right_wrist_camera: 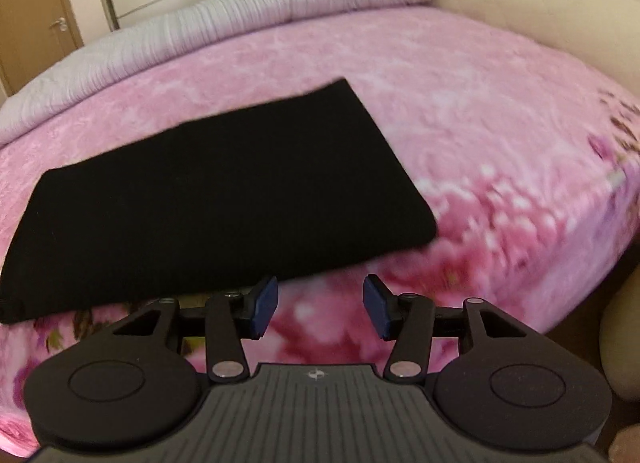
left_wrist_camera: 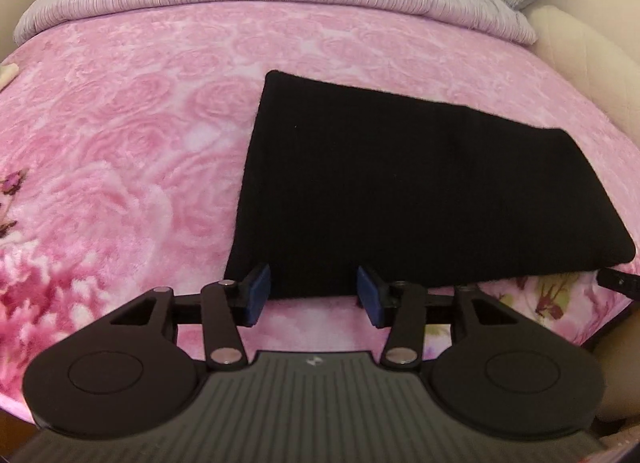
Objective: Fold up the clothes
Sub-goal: 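Press the folded black garment flat with both open grippers, then pull both open grippers back from the flat black rectangle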
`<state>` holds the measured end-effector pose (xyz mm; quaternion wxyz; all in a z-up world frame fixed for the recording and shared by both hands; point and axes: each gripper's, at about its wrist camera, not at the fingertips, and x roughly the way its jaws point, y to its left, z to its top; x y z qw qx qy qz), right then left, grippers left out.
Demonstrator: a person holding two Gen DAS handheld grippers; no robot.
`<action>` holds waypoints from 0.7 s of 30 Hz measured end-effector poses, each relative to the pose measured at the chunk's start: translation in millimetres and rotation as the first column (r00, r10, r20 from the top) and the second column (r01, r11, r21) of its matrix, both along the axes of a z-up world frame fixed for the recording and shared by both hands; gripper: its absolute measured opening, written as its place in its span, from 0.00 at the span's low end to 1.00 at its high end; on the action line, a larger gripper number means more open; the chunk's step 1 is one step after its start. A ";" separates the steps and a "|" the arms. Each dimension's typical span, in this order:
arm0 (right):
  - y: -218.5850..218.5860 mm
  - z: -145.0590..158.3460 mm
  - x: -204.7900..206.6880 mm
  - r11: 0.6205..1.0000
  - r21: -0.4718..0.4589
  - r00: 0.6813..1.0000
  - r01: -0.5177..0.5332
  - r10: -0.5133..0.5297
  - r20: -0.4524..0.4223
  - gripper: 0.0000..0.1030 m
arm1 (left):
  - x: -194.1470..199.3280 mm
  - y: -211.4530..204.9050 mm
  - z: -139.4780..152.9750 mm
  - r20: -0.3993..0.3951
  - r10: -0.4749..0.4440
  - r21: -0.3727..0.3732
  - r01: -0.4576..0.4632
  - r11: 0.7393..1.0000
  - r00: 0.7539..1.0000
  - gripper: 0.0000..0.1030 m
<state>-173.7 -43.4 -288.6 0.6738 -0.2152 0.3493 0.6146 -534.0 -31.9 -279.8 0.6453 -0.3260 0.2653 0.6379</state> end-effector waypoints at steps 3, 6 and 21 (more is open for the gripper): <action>-12.4 12.6 -1.7 1.000 0.026 0.999 0.004 -0.004 -0.033 0.56 | 8.3 -9.9 14.6 -0.041 -0.008 0.023 0.008 1.000 0.999 0.51; -21.6 26.5 -11.4 0.999 0.044 0.999 -0.011 0.013 -0.041 0.63 | 16.5 -18.9 28.9 -0.056 -0.037 0.053 0.040 0.998 0.998 0.54; -47.1 56.7 -45.4 0.998 0.045 0.999 -0.036 0.035 0.020 0.86 | 32.8 -62.8 59.3 -0.088 -0.091 0.114 0.101 0.988 0.992 0.63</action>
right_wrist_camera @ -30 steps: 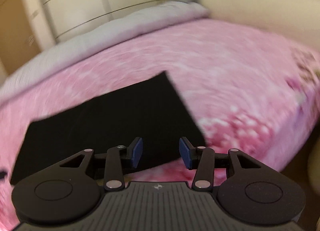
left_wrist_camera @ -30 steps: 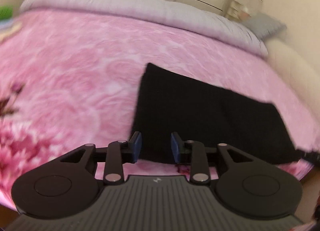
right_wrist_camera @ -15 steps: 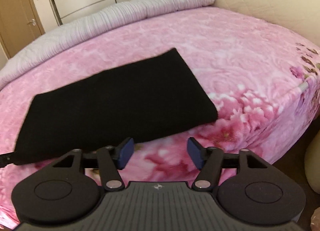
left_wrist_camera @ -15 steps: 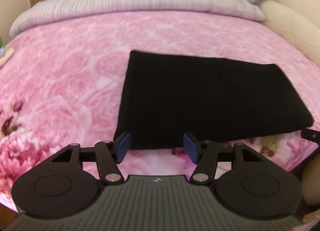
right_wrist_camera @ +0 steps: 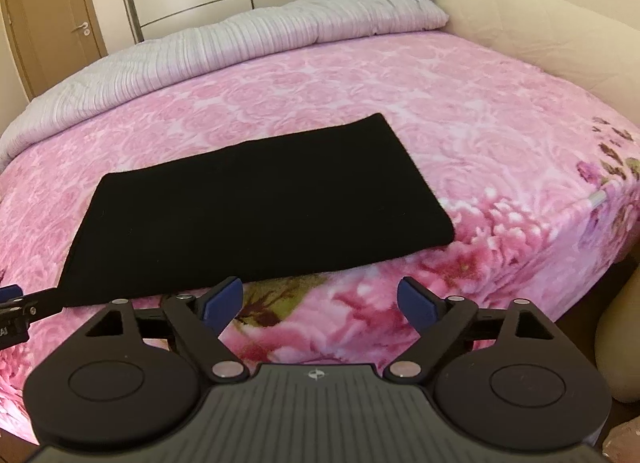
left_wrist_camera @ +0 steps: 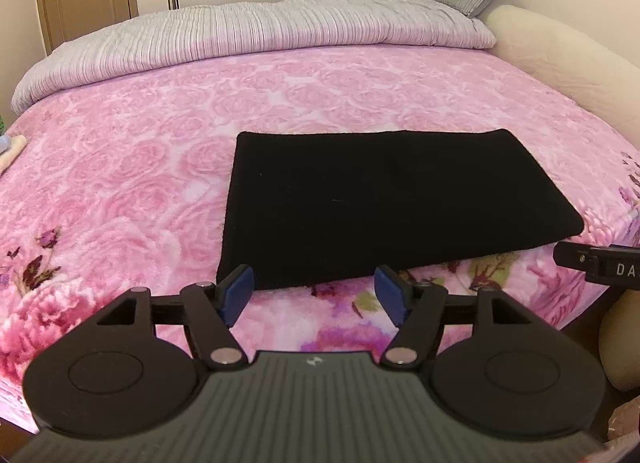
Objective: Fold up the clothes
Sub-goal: 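Pull both open grippers back from the flat black rectangle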
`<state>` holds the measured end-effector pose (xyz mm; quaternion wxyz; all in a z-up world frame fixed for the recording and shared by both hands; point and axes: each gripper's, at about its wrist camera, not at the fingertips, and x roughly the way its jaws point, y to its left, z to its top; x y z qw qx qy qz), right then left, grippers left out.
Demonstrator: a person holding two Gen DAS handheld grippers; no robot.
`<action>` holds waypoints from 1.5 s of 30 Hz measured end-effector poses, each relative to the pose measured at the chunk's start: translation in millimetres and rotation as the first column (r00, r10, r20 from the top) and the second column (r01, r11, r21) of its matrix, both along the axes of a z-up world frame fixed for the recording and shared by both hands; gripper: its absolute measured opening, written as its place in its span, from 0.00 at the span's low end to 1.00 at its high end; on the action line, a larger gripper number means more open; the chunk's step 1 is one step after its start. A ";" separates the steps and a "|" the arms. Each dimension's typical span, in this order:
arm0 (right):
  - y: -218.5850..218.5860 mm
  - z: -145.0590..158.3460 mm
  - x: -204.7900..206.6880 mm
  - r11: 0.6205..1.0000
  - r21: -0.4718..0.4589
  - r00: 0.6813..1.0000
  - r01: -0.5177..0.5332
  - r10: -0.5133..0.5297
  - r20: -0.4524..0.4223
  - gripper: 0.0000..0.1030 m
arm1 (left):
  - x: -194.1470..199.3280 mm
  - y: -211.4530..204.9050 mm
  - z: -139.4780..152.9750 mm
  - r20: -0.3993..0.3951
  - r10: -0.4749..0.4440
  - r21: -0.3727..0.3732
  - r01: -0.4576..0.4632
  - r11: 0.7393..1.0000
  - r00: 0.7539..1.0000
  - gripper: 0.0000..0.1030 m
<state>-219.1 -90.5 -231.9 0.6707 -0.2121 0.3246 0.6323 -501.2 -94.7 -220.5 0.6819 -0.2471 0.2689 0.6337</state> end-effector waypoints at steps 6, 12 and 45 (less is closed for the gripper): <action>-10.2 7.2 -1.0 0.999 -0.031 0.999 0.022 -0.022 0.028 0.86 | 0.0 -16.9 9.5 0.004 -0.004 0.021 0.004 1.000 1.000 0.66; -17.9 18.7 -10.0 1.000 -0.020 0.999 0.003 -0.002 0.051 0.86 | -4.6 -31.9 17.5 0.009 0.004 0.040 -0.004 0.999 1.000 0.68; -1.8 18.8 -47.6 0.993 -0.029 0.991 -0.113 0.114 0.063 0.86 | -35.3 -55.0 15.7 0.026 0.094 0.000 -0.094 0.996 0.995 0.70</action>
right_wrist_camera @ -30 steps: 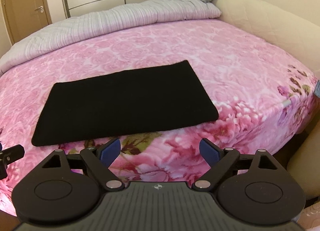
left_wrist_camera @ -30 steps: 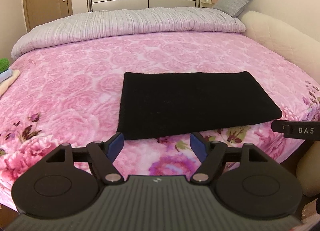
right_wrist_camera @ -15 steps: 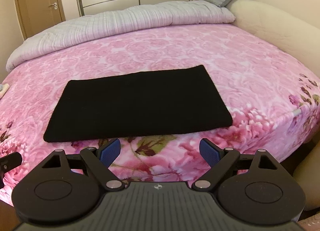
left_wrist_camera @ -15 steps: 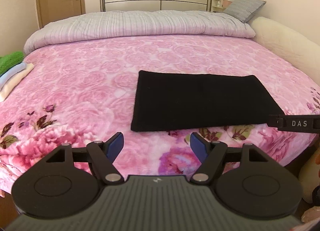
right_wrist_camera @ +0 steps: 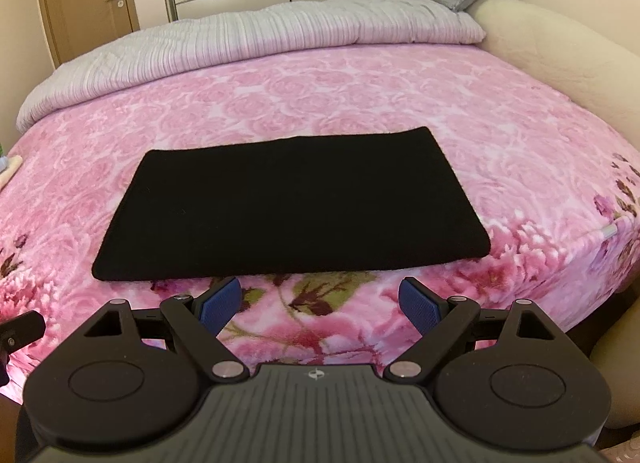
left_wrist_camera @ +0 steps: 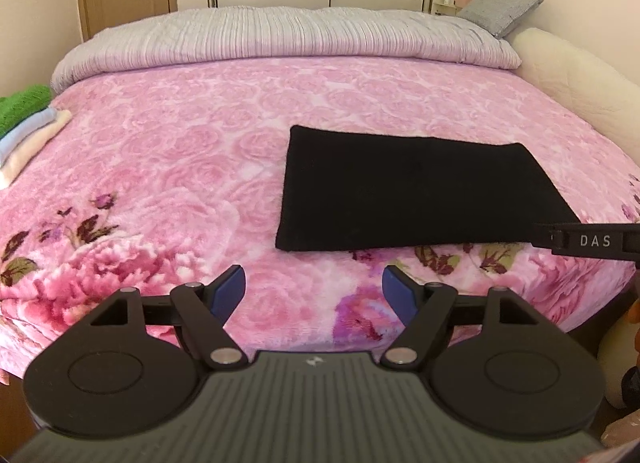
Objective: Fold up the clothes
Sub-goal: 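Pull both open grippers back from the flat black rectangle, then close both grippers on the black rectangle's edge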
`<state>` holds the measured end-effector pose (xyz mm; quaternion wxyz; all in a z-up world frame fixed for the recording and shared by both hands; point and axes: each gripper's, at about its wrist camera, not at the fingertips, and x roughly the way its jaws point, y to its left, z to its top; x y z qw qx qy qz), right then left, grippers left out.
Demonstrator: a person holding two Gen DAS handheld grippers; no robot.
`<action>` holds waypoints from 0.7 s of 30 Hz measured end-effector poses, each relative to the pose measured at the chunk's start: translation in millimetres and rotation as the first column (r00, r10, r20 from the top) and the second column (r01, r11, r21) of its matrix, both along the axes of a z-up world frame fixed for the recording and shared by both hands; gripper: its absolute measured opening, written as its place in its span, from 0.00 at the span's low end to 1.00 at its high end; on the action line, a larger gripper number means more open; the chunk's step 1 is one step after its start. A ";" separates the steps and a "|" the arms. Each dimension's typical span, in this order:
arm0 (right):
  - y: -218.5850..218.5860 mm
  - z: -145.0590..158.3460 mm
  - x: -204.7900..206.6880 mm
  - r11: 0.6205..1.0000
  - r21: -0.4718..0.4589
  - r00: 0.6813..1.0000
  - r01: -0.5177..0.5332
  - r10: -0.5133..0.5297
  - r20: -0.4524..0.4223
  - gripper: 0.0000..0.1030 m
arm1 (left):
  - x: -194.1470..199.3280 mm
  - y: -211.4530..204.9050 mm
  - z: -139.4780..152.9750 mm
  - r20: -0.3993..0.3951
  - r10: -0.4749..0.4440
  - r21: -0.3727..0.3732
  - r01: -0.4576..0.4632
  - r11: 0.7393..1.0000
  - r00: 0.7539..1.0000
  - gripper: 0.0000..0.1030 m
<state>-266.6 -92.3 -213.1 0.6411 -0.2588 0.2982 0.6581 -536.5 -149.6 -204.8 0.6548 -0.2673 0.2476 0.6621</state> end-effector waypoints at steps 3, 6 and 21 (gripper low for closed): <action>7.6 -6.5 0.1 1.000 -0.022 1.000 0.009 -0.009 0.010 0.86 | -0.8 11.0 -7.1 0.010 -0.012 -0.022 0.012 1.000 1.000 0.70; 15.8 -13.4 0.3 0.999 -0.045 1.000 0.017 -0.016 0.023 0.86 | -0.5 22.9 -15.0 0.020 -0.024 -0.045 0.024 0.999 1.000 0.70; 47.0 -93.5 131.6 0.951 -0.143 0.597 0.273 -0.284 -0.750 0.83 | 13.4 104.7 -51.8 0.101 -0.135 -0.082 0.144 0.986 0.986 0.70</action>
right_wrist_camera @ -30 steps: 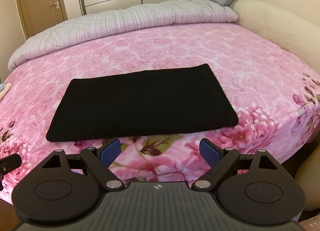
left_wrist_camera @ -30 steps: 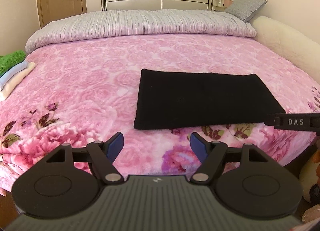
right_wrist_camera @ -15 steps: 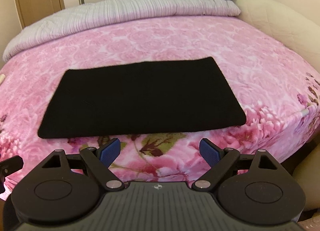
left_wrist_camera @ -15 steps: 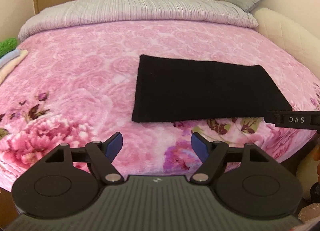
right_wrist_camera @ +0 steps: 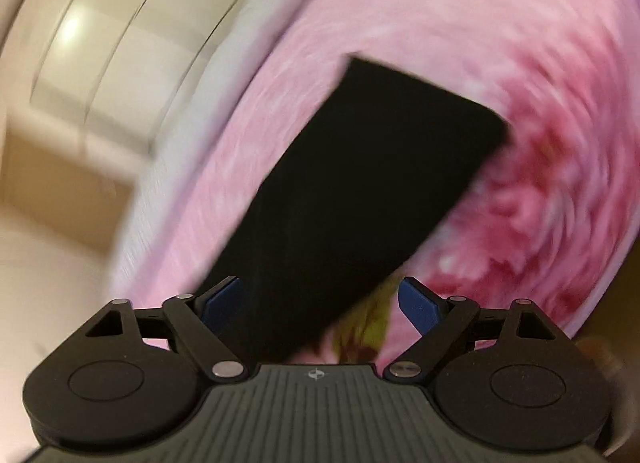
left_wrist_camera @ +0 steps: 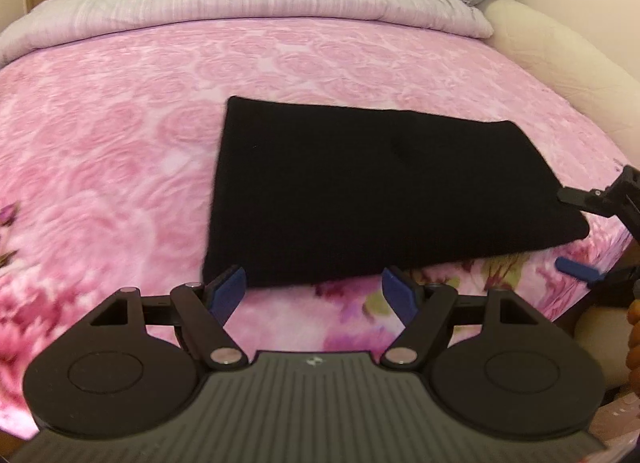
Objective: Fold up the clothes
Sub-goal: 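Close both grippers on the black rectangle's edge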
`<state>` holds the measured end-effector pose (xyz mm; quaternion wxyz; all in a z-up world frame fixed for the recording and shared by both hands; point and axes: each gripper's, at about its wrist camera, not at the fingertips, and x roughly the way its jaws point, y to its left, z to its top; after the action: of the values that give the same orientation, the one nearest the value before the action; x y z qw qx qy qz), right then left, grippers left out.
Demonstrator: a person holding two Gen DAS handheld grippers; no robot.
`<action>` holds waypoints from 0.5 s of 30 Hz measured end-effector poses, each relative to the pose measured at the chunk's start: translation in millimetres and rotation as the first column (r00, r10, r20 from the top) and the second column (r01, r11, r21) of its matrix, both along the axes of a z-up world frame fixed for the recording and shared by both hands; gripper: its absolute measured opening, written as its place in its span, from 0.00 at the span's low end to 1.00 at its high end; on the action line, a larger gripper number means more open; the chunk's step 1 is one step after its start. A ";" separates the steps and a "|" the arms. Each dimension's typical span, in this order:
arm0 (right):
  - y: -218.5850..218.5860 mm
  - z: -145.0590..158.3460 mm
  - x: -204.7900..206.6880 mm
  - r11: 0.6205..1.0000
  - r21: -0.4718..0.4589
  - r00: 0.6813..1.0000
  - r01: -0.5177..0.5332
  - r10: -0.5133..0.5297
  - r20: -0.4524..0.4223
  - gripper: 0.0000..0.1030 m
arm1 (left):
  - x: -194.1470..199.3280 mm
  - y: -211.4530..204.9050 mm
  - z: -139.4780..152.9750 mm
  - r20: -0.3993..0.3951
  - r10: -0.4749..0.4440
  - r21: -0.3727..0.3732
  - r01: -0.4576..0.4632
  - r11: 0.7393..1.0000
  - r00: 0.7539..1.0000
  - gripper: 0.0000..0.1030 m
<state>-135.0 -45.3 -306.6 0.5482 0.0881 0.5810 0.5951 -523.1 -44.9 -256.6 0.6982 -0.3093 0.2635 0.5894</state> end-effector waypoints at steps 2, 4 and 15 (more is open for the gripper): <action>1.1 -11.6 10.9 0.999 -0.009 0.997 0.051 -0.051 -0.050 0.75 | 4.1 10.1 -4.2 0.021 -0.018 -0.001 0.019 1.000 1.000 0.70; 2.2 -23.2 21.8 0.995 -0.020 0.990 0.100 -0.102 -0.098 0.68 | 8.4 20.0 -8.3 0.039 -0.035 -0.003 0.035 0.999 0.999 0.70; 18.7 -45.6 59.0 0.968 -0.013 0.957 0.251 -0.250 -0.144 0.54 | 44.0 63.4 -21.4 0.063 -0.073 -0.009 0.073 0.997 0.995 0.70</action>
<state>-76.0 -26.6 -352.2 0.5754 0.2054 0.6018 0.5144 -479.1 18.5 -278.1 0.7254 -0.3220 0.2559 0.5520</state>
